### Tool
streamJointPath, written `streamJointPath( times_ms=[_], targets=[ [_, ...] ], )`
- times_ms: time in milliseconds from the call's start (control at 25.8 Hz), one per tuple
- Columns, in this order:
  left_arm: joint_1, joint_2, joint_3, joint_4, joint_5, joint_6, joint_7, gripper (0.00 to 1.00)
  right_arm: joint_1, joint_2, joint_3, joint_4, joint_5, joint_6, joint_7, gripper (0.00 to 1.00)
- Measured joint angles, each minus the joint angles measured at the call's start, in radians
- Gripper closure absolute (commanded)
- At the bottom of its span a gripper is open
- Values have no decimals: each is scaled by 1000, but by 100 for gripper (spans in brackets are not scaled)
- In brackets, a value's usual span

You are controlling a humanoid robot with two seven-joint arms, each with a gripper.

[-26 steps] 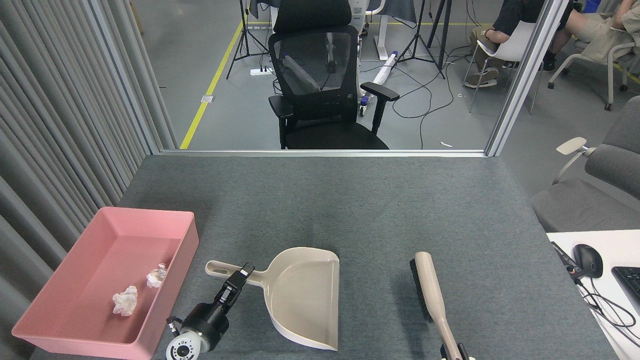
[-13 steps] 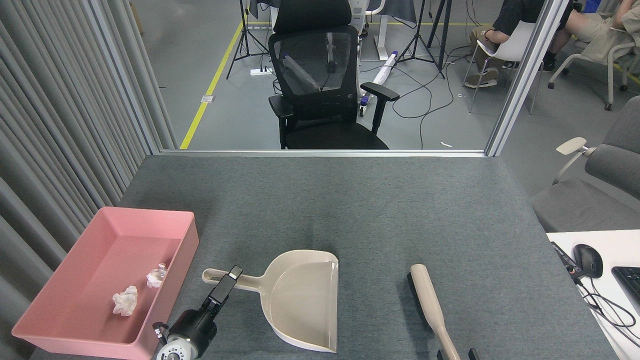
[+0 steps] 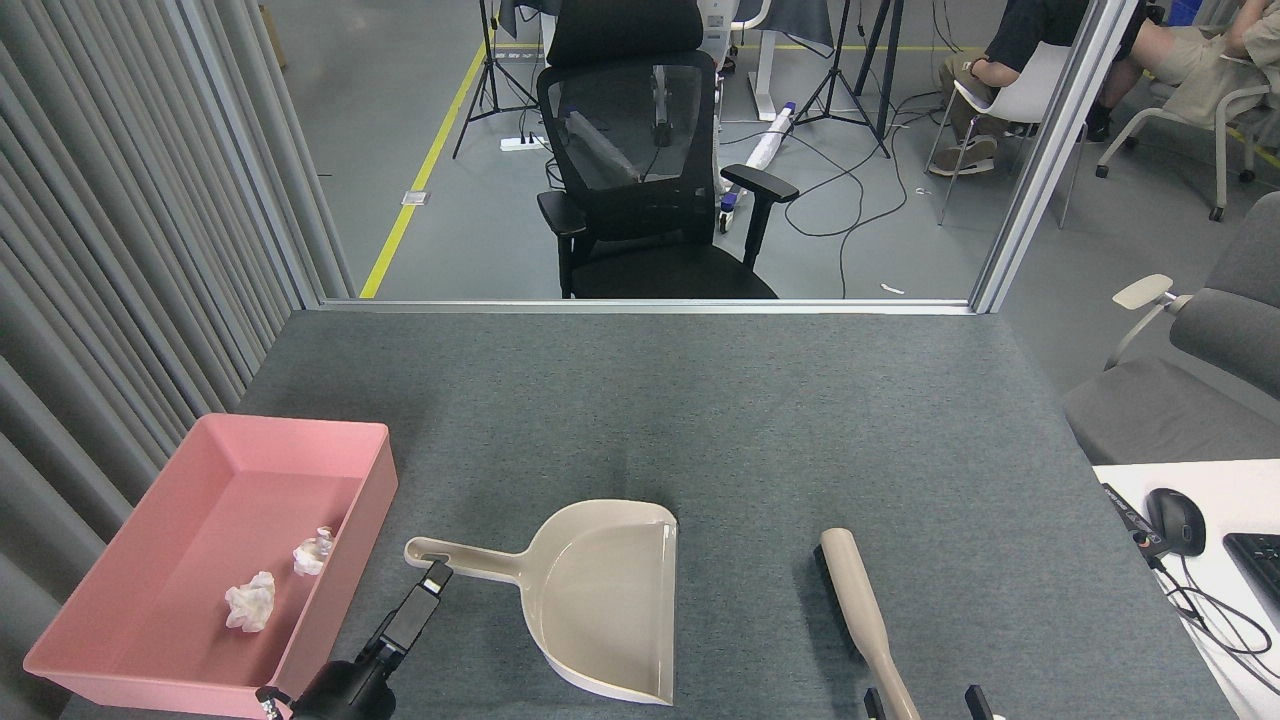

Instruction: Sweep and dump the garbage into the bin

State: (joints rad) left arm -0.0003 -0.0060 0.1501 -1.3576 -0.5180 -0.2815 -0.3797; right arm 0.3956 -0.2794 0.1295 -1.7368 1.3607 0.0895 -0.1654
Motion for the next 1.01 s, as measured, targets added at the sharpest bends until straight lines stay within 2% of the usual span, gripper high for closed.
streamJointPath(
  times_ms=[271, 426, 619, 813, 890, 1006],
  targets=[
    [124, 0, -3, -206, 1, 16, -1, 1, -2, 0, -21, -47, 1, 3, -3, 2],
    [176, 1, -6, -310, -25, 4, 6, 2, -38, 0, -33, -54, 1, 5, 15, 2],
    [202, -7, -6, -363, -256, -84, 87, 2, -139, 3, -35, -45, 2, 8, 82, 2],
    [155, -12, 30, -368, -612, -93, 218, 1, -216, 9, -28, -13, 18, 12, 101, 2],
    [132, -13, 49, -370, -694, -89, 236, 1, -231, 18, -27, -2, 26, 12, 101, 2],
    [118, -14, 61, -371, -743, -84, 244, 1, -245, 27, -27, 10, 33, 12, 104, 2]
  ],
)
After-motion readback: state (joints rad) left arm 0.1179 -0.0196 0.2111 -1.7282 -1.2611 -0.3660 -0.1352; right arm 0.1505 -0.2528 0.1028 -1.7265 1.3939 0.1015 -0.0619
